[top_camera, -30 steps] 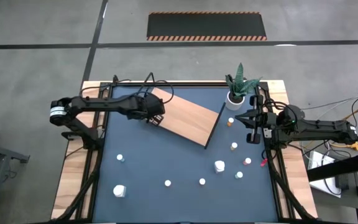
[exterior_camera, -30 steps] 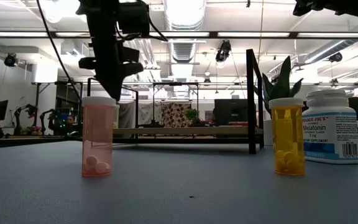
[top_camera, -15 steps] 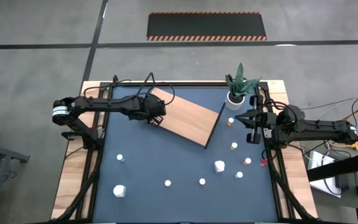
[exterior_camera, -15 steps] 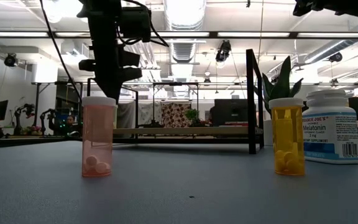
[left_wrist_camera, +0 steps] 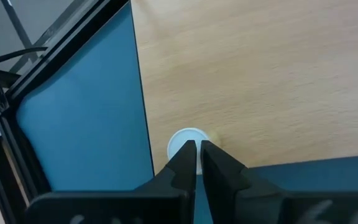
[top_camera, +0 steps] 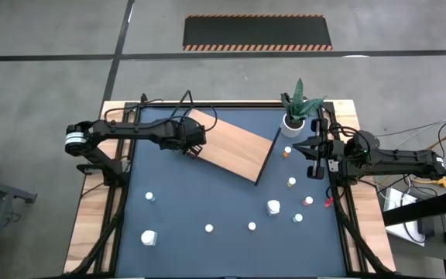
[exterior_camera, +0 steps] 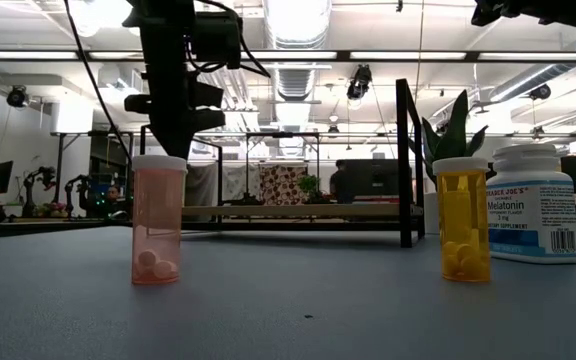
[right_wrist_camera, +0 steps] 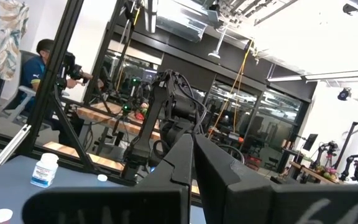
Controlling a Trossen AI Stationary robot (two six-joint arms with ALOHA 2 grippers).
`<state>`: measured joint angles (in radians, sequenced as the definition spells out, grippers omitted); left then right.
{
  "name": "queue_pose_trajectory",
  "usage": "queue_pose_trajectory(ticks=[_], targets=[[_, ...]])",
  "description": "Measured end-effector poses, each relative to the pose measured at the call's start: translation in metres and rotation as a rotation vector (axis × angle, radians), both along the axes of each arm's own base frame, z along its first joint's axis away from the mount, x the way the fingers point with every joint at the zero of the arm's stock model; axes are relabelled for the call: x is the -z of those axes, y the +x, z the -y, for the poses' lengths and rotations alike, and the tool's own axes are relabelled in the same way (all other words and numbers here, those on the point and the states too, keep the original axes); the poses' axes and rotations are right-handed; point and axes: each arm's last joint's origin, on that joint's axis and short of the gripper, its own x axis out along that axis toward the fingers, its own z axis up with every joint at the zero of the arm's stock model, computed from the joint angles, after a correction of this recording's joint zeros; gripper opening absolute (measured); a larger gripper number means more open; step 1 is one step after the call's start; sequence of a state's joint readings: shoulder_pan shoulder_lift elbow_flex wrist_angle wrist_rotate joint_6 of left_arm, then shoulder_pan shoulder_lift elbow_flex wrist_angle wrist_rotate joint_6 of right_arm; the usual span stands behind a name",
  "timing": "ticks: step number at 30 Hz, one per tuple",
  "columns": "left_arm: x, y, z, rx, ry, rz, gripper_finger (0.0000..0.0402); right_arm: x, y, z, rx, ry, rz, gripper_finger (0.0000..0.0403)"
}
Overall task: Pick and place medicine bottles onto shelf by color
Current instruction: Put the left yellow pill bottle on the shelf
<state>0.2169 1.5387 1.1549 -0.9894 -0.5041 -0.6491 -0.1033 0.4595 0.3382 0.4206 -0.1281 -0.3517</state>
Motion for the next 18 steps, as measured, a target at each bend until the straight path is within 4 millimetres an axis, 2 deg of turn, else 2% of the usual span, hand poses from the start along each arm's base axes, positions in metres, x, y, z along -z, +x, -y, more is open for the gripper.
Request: queue_pose_trajectory(ticks=[11, 18], targets=[[-0.001, -0.002, 0.0, 0.0, 0.006, -0.021, 0.001, 0.0, 0.0, 0.0, 0.0, 0.0, -0.001, 0.0009], [-0.012, 0.002, 0.0, 0.033, 0.017, -0.001, 0.001, 0.0, 0.0, 0.0, 0.0, 0.0, -0.001, 0.0009]])
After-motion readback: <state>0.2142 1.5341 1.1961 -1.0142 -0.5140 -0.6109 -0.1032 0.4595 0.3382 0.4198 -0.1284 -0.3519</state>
